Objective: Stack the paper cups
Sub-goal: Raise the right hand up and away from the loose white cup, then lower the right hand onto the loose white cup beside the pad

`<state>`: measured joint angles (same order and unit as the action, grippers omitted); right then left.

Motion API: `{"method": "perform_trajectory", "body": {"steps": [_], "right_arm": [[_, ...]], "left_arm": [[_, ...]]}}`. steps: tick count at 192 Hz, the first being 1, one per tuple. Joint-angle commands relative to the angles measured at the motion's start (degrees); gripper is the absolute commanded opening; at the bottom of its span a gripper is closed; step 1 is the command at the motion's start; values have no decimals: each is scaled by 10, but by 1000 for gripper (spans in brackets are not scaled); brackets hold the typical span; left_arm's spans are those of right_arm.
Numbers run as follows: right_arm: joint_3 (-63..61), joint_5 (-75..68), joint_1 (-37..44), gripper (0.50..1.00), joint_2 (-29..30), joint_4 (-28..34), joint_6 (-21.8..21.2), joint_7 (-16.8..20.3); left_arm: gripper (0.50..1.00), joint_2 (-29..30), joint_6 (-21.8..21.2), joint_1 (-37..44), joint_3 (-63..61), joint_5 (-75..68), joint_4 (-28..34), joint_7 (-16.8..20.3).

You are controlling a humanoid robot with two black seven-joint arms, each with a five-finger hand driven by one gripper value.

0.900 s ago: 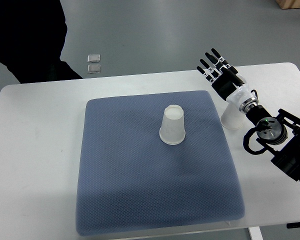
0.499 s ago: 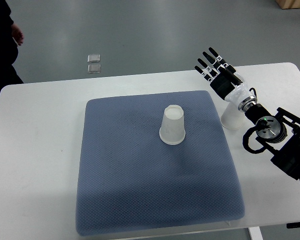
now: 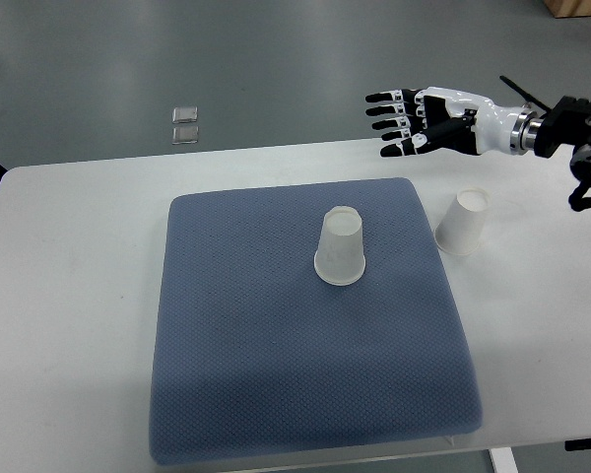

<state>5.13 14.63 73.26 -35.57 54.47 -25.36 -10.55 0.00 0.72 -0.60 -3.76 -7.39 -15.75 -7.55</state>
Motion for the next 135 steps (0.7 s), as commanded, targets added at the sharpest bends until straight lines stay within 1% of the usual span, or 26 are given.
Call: {"method": "perform_trajectory", "body": {"steps": [1,8,10,29,37,52,56,58,87,107,135], "right_arm": [[161,74,130,924,-18,25,-15,3],[223,110,180,924,-18,37,-21,3],[223,110,181,924,-18,37,-21,3],[347,171,292,926,-9,56,-37,3],[373,182,318,926,-3,63,-44,3],[417,210,375,924,14,77,-78,4],[420,215,382,926,15,78,-84,4],[427,225,397,926,18,82,-96,5],[442,283,471,926,30,98,-96,10],[443,291,517,926,30,110,-96,11],[440,291,554,926,31,110,-96,13]], "left_arm": [[1000,0,1,0,0,-1,-5,0],[1000,0,1,0,0,-1,-10,0],[1000,0,1,0,0,-1,-10,0],[1000,0,1,-1,0,-1,-12,0],[1000,0,1,-1,-1,-1,-12,0],[1000,0,1,-1,-1,-1,-12,0],[1000,0,1,-1,-1,-1,-12,0],[1000,0,1,-2,-1,-1,-12,0],[1000,0,1,-2,0,-1,-12,0],[1000,0,1,-1,0,-1,-12,0],[1000,0,1,-2,0,-1,-12,0]]}}
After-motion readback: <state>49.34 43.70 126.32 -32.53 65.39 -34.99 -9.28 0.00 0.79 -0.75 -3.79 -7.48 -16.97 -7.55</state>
